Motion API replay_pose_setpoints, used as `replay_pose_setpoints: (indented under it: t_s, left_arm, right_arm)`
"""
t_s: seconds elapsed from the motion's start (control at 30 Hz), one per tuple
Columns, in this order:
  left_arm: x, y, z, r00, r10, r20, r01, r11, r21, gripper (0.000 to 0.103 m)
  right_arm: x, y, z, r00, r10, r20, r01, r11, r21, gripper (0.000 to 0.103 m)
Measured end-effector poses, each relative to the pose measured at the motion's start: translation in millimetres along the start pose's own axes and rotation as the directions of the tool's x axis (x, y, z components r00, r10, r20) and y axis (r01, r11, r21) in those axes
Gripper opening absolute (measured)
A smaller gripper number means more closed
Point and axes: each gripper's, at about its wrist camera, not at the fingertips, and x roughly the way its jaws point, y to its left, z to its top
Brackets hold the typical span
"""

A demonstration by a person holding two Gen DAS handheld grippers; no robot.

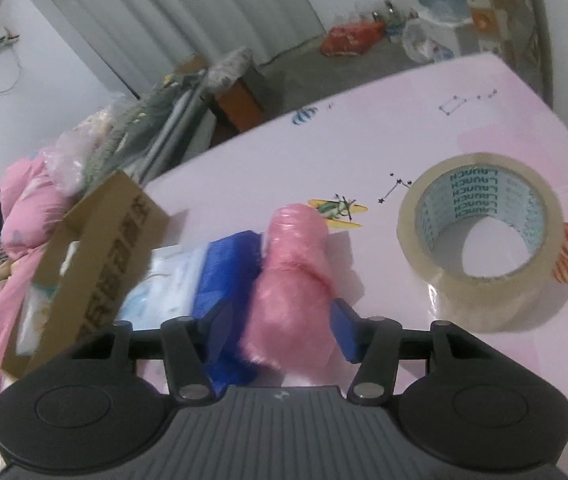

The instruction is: Organize soft objects

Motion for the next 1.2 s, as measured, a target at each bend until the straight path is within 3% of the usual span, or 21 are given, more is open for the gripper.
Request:
replay_pose_setpoints:
  t_s: [0.1,0.17,0.4,0.73,1.03,1.1,1.2]
  left_arm:
    - [0.9,-0.7,-4.4,1.0,0.009,0.001,-0.009,1.0,0.004,0.101]
    - [1.8,-0.6,-6.5,1.0,0.007,-0.005,-0.007,1.0,-0.001,0.101]
    - [-2.0,1.1,-9.8,0.999,-0.036,-0.004,0.036,0.999,-0.009,0.101]
    - [-4.3,-6.0,-24.0,0.983,-0.169,-0.068,0.168,0.986,-0.019,0.101]
    - [14.9,-26.2,-38.7,0.934,-0.295,-0.2,0.298,0.954,-0.017,0.101]
    - [18.8,-33.5,-39.5,0.933,-0.291,-0.212,0.3,0.954,0.007,0.1]
    - [27.8,-41.2,-38.7,0.93,-0.289,-0.229,0.304,0.952,0.034,0.098]
  right_arm:
    - [14.6,-6.9,0.2,0.999,-0.001,-0.038,0.001,1.0,0.018,0.047]
    - [19.3,-11.8,-0.2,0.996,0.054,-0.065,-0.05,0.997,0.056,0.041]
    - [-9.1,-20.2,-14.2,0.994,0.088,-0.063,-0.083,0.994,0.076,0.024]
    - [-58.2,-30.8,-77.4,0.978,0.168,-0.124,-0.15,0.978,0.143,0.024]
    - [-70.9,-13.4,-131.4,0.923,0.318,-0.215,-0.279,0.941,0.192,0.024]
    - [-77.5,-16.2,-130.5,0.92,0.336,-0.201,-0.295,0.933,0.206,0.026]
    - [-90.0,-25.6,-121.9,0.933,0.334,-0.137,-0.302,0.93,0.208,0.027]
